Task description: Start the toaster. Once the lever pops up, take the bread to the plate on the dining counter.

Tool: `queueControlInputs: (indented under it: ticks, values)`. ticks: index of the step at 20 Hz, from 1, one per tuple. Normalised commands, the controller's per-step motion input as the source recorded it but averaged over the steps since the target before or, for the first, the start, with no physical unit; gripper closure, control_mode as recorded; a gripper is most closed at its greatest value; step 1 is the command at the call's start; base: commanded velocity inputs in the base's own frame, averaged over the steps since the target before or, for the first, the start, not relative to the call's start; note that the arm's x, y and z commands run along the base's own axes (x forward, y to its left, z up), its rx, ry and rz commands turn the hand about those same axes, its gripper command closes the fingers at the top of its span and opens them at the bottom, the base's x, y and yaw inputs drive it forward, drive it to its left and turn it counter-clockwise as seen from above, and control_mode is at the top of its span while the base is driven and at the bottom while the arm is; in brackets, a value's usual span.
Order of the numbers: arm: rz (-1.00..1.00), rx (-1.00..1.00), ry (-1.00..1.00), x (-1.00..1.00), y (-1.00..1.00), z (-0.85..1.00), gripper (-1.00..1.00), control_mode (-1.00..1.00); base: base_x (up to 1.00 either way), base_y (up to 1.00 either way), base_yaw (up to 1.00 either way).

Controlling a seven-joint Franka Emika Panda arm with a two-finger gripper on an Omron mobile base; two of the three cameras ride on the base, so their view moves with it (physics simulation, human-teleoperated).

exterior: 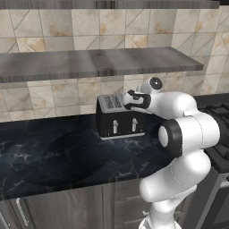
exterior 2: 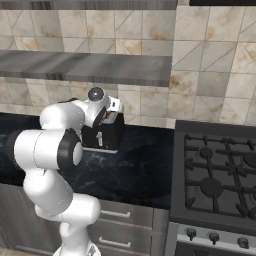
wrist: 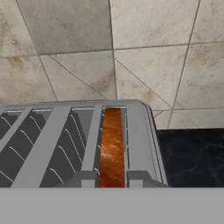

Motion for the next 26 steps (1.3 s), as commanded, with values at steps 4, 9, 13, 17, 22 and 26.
queueControlInputs:
  ticks: [4,9,13,17,22,26]
  values:
    - [0.00,0.00,0.00,0.00,0.00,0.01,1.00,-1.00,0.00,0.00,0.00]
    - [0.00,0.00,-0.02,-0.02,0.00,0.11,1.00,-1.00,0.00,0.00,0.00]
    - [0.00,0.00,-0.11,0.00,0.00,0.13,1.00,-1.00,0.00,0.00,0.00]
    - [0.00,0.00,-0.24,-0.10,0.00,0.09,1.00,-1.00,0.00,0.00,0.00]
    - [0.00,0.00,-0.17,-0.27,0.00,0.00,1.00,-1.00,0.00,0.00,0.00]
    - [0.00,0.00,-0.17,-0.33,-0.01,0.11,1.00,-1.00,0.00,0.00,0.00]
